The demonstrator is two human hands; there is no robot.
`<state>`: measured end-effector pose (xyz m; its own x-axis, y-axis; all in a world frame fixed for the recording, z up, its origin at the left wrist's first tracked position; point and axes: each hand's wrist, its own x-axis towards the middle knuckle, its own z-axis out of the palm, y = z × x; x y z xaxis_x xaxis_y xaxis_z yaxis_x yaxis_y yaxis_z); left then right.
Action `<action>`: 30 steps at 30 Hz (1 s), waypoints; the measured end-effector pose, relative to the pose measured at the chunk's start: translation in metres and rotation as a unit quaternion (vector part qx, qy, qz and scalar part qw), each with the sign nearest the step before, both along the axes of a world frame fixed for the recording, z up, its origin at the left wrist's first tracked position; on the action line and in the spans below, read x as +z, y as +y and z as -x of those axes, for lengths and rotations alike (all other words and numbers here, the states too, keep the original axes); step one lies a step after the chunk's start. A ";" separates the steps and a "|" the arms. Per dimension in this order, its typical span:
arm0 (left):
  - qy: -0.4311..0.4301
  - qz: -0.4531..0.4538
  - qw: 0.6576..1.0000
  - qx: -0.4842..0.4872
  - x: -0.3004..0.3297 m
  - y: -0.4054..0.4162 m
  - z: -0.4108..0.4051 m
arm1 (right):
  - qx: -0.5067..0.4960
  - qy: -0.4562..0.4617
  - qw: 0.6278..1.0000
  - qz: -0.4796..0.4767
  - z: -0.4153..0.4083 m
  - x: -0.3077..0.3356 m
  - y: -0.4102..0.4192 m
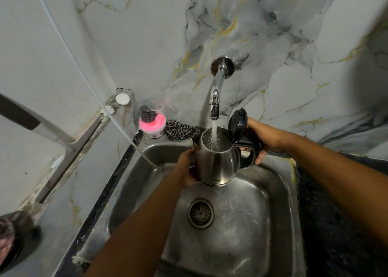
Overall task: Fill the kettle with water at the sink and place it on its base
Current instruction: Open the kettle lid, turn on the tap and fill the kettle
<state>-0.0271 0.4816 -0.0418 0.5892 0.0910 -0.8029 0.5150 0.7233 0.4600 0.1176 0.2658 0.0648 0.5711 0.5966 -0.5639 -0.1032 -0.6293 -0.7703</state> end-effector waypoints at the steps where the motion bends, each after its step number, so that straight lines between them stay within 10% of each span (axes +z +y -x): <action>1: 0.001 0.001 1.000 -0.001 -0.001 0.000 0.000 | -0.002 0.000 1.000 0.001 0.000 0.000 -0.001; 30: -0.036 -0.007 0.999 -0.022 -0.006 0.001 -0.030 | -0.026 -0.014 0.999 0.015 -0.024 0.006 0.005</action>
